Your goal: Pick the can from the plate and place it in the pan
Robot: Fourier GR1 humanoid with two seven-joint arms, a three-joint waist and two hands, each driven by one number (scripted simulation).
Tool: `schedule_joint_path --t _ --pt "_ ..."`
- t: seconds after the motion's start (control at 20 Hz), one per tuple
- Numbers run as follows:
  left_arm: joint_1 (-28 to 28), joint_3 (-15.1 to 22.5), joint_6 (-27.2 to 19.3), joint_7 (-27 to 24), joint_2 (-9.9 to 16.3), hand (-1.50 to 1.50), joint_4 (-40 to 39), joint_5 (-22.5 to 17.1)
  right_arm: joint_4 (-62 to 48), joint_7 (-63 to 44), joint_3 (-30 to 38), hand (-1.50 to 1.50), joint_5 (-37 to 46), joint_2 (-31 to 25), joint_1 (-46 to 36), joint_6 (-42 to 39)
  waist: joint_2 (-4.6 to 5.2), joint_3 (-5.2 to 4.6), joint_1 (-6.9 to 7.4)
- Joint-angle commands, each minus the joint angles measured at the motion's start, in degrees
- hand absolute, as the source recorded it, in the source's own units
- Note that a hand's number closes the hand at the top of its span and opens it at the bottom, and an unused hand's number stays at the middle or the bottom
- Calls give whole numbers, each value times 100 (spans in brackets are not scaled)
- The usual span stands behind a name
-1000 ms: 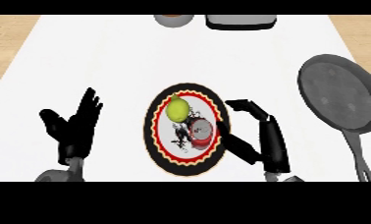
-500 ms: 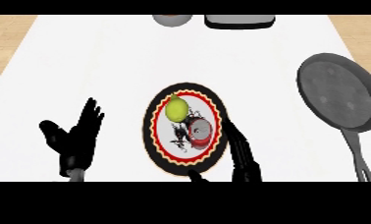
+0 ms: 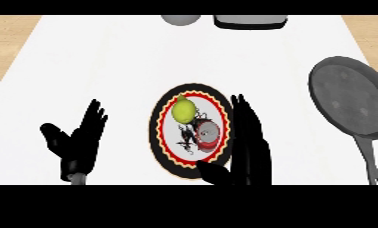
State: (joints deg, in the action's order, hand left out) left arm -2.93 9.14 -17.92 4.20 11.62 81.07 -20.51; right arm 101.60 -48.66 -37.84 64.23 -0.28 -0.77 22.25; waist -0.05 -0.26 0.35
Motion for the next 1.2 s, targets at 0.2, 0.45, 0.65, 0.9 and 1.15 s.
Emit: schedule_joint_path --t 0.2,0.45,0.65,0.9,1.15 --pt "119 44 -1 61 -81 0 5 12 -452 -1905 289 -150 -696 27 -1491 -3108 35 5 161" --pt "-25 60 92 -222 -237 0 -250 75 -1022 -2258 573 -150 -1572 26 -2571 -3492 18 19 57" --pt "102 13 -12 171 -162 0 45 24 -1500 -2180 904 -150 -1793 25 -2672 -4068 15 21 41" --pt "22 -61 33 81 -60 0 28 90 -1612 -2532 456 -150 -2654 25 -2388 -4139 -3 21 26" --pt "66 -162 98 217 -28 0 62 74 -1485 -2102 895 -150 -2793 -31 -2283 -4482 -1 24 -41"
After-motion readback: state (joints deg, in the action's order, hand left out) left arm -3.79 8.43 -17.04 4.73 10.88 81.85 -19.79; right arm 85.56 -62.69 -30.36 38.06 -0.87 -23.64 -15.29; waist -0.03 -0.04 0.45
